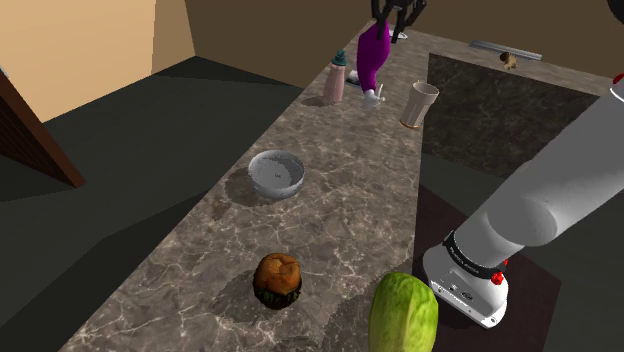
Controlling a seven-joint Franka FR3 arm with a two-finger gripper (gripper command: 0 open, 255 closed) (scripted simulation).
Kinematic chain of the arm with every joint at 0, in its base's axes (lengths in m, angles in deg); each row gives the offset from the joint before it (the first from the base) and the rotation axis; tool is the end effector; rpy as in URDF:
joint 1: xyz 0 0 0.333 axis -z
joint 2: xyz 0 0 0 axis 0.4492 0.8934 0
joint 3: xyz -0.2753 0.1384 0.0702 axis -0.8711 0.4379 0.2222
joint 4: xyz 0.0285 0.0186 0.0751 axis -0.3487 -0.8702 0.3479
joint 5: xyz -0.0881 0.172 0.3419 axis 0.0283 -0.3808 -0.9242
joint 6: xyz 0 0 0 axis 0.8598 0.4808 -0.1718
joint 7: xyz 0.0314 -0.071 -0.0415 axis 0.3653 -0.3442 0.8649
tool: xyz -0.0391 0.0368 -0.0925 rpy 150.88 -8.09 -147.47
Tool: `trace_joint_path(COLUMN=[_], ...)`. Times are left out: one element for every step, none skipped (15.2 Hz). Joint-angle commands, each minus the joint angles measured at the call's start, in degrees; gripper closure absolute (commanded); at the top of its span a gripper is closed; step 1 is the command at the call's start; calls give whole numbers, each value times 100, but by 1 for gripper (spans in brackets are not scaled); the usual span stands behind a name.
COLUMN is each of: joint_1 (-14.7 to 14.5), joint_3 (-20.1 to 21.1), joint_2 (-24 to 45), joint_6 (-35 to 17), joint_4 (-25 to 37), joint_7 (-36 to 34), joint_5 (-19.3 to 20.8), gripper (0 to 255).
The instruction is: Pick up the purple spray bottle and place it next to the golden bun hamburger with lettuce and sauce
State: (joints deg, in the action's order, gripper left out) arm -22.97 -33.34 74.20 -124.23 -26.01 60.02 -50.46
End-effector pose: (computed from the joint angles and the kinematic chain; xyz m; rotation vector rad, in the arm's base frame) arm 0.4948 -0.1203 0.6143 -2.7436 1.0200 0.3949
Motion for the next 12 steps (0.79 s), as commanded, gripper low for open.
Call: trace_joint_path(joint_1=[-98,-135,-170,-202,-234,-264,-292,-319,-346,-372,-400,-427], joint_3=[119,182,247,314,382,452,524,599,674,751,829,909], joint_2=[-476,-681,-882,-1079,-1271,-1460,-1644,-1825,-2003,-2177,-2348,-2515], joint_6=[-132,-177,-216,-250,-279,-303,-323,-339,-352,-361,-366,-369], joint_4=[-553,-779,-995,-1201,-1398,-1587,-1768,-1942,-2107,-2266,-2417,-2562], joint_7=[-209,-311,-413,-516,-620,-724,-829,-934,-1039,-1145,-1252,-1359], joint_5=[40,45,44,38,26,9,-14,-41,-74,-112,-155,-202], gripper=[255,255,255,255,255,255,255,255,255,255,255,255])
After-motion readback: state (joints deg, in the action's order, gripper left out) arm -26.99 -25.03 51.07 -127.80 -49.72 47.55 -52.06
